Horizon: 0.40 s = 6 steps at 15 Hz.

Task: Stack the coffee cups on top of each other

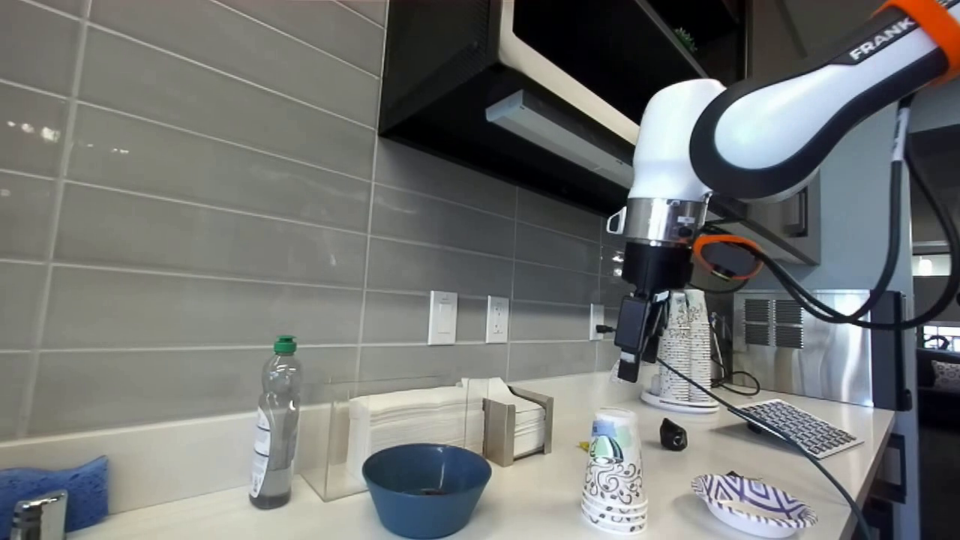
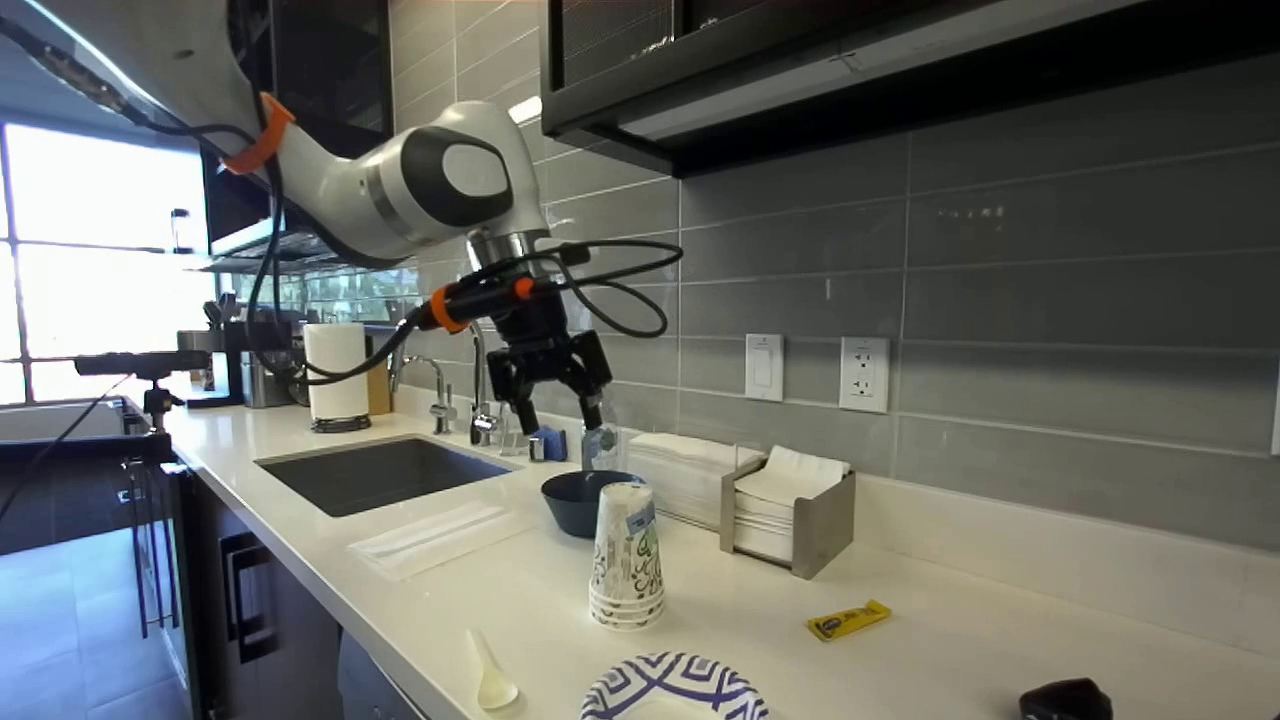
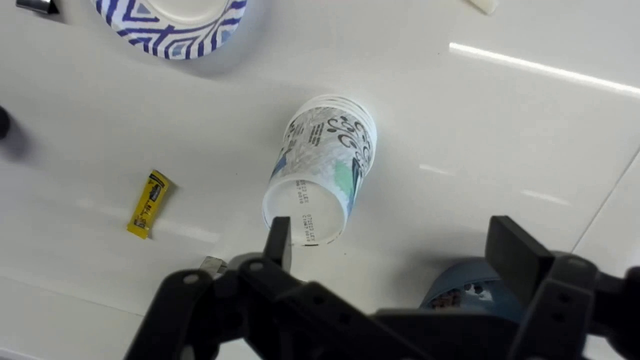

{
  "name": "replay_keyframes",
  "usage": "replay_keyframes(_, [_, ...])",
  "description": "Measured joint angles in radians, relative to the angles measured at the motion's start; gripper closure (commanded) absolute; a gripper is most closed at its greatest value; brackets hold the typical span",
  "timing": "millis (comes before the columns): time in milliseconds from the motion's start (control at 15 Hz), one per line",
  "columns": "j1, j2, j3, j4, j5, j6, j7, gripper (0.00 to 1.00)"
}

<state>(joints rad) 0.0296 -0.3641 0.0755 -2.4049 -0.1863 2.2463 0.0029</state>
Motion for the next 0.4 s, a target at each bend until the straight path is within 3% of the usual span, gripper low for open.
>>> replay_keyframes(400, [0.0, -0.124, 0.038, -0.09, -0.014, -0.024, 0.085, 0.0])
